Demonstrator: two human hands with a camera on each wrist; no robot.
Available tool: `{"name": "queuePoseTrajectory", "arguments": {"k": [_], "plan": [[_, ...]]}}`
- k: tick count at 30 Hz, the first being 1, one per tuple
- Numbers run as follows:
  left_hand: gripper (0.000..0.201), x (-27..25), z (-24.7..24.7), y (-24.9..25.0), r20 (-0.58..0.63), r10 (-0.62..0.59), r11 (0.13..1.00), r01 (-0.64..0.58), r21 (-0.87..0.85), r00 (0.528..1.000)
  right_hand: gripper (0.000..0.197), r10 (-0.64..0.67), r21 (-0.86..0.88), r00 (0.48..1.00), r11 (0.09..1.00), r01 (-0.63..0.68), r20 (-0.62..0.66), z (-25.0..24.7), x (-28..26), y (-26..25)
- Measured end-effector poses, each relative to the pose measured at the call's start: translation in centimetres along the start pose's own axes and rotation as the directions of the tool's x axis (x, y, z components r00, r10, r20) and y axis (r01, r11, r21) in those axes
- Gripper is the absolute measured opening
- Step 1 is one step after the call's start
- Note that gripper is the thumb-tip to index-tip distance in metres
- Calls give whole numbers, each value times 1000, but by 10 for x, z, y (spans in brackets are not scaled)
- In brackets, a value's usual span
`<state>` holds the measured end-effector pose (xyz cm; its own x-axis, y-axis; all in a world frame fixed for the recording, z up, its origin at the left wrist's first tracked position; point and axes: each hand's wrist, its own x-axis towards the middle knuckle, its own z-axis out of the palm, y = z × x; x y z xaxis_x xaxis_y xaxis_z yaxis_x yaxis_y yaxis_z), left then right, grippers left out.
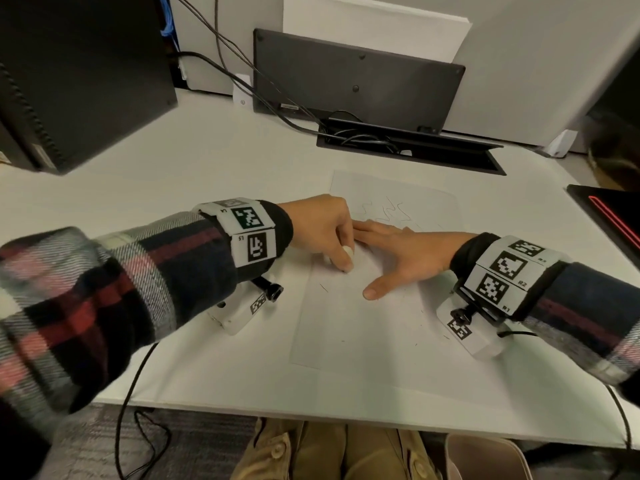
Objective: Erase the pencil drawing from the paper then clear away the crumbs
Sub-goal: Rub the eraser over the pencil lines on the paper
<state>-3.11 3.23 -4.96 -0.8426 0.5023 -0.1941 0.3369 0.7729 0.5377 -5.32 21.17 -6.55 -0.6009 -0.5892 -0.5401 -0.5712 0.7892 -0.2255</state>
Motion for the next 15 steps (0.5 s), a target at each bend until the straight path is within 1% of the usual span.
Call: {"name": "queuePoseTrajectory", "arguments": {"k": [3,4,6,7,8,10,11,12,13,14,15], "plan": [[13,2,-1,-3,-76,-12,1000,13,9,997,125,3,-6,1000,1000,-3,10,0,1,1],[14,1,1,-2,-65,-17,1000,17,9,998,124,3,-3,1000,1000,-3,10,0,1,1],[14,-1,6,1,13,-8,1000,8,-1,1000,124,3,0,1000,1000,-3,9,0,0,0],[13,-2,6,2,31,-2,1000,2,-7,1000,123,4,5,1000,1000,-4,5,1,0,1],[13,-1,5,2,8,-2,1000,2,-10,1000,123,1,9,1000,1000,-1,4,0,0,1],[15,3,0,-2,-105,-19,1000,20,9,994,123,-4,7,1000,1000,4,7,0,0,1],[15,4,-1,-2,-129,-27,999,30,16,991,123,-3,10,1000,1000,3,5,0,0,0],[15,5,0,-2,-118,-27,999,29,14,993,122,-1,15,1000,1000,0,5,0,-1,-1],[13,4,2,-1,-81,-15,1000,16,11,997,119,-2,22,1000,1000,2,2,-1,-2,-1],[10,4,4,1,-41,0,1000,1,11,999,113,1,32,1000,999,-1,-4,0,-3,-1],[9,4,5,2,-28,11,1000,-11,9,1000,108,2,38,1000,999,-2,-11,0,-3,-1]]}}
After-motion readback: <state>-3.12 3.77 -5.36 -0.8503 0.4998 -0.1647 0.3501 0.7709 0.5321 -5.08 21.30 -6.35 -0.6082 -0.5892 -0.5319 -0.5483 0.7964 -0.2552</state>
